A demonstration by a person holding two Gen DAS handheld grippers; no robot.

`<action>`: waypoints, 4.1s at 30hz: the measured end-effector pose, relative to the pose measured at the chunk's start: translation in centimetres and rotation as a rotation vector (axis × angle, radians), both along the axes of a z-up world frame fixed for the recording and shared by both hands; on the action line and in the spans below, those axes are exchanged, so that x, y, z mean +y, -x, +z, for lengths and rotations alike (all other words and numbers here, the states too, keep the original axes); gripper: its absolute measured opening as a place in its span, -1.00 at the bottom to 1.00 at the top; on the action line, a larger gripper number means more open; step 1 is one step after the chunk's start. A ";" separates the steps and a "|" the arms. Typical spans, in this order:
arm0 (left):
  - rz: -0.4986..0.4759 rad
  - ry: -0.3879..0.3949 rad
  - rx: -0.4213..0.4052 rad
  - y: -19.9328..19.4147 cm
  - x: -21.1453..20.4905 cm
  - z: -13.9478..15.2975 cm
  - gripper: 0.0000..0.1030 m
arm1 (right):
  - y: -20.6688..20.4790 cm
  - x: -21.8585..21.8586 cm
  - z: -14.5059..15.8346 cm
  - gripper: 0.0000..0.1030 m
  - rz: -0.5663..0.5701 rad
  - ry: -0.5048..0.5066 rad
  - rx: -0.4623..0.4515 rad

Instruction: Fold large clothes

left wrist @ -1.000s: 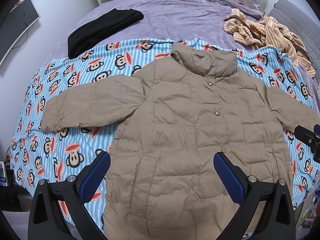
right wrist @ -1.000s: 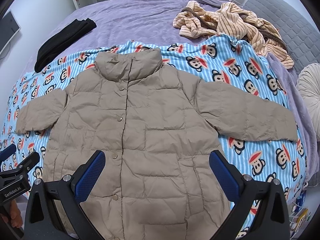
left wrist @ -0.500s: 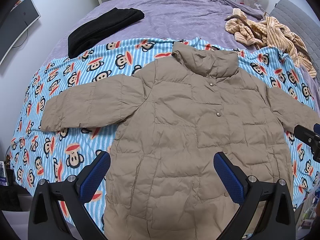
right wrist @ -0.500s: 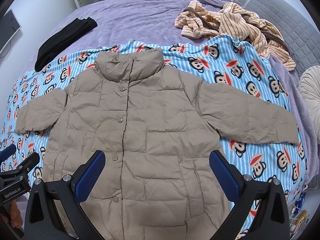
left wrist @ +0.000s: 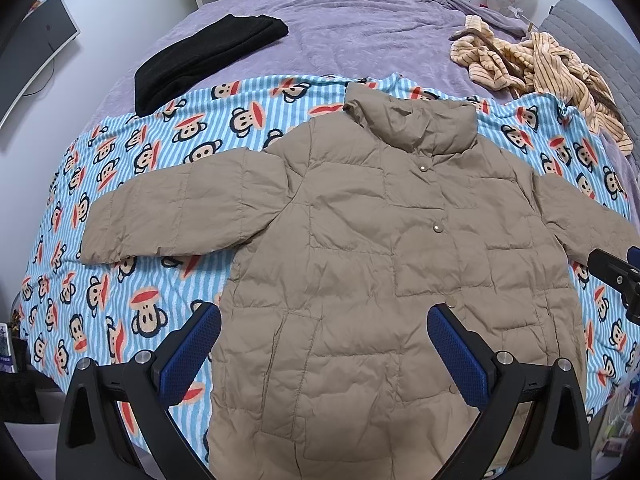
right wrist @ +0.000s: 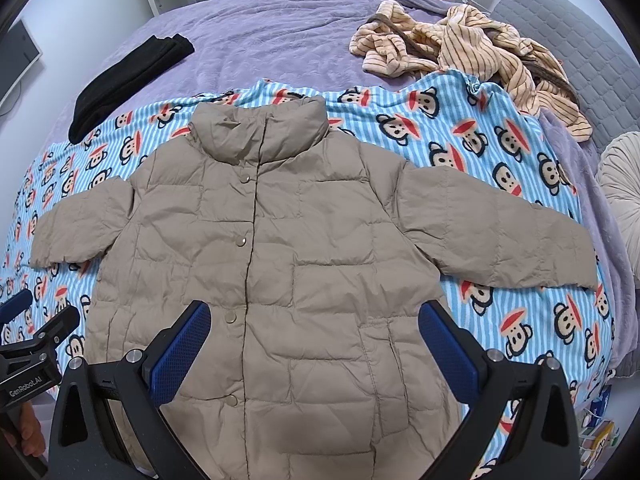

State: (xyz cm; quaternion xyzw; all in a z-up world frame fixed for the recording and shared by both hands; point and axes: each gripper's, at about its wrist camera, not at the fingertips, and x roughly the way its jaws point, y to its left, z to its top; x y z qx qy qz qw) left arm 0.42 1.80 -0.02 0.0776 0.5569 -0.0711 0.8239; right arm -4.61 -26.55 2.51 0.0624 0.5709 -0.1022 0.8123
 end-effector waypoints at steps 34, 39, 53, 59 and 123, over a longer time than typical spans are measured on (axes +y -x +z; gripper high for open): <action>0.249 0.346 0.073 -6.8 16.8 -9.2 1.00 | -1.0 8.3 -7.8 1.00 0.055 -0.167 0.132; 0.390 0.515 0.108 -9.4 23.8 -14.3 1.00 | -2.1 11.8 -10.7 1.00 0.054 -0.205 0.170; 0.562 0.527 0.026 -19.3 34.0 -18.4 -0.56 | -7.4 18.5 -14.3 1.00 0.090 -0.292 0.086; 0.503 0.453 -0.100 -19.2 33.8 -14.8 -0.83 | -10.7 20.6 -14.0 -0.04 0.097 -0.359 -0.014; -0.042 0.421 -0.021 -22.5 10.0 -12.3 -0.64 | -13.4 18.8 -12.4 -0.19 0.431 0.223 -0.165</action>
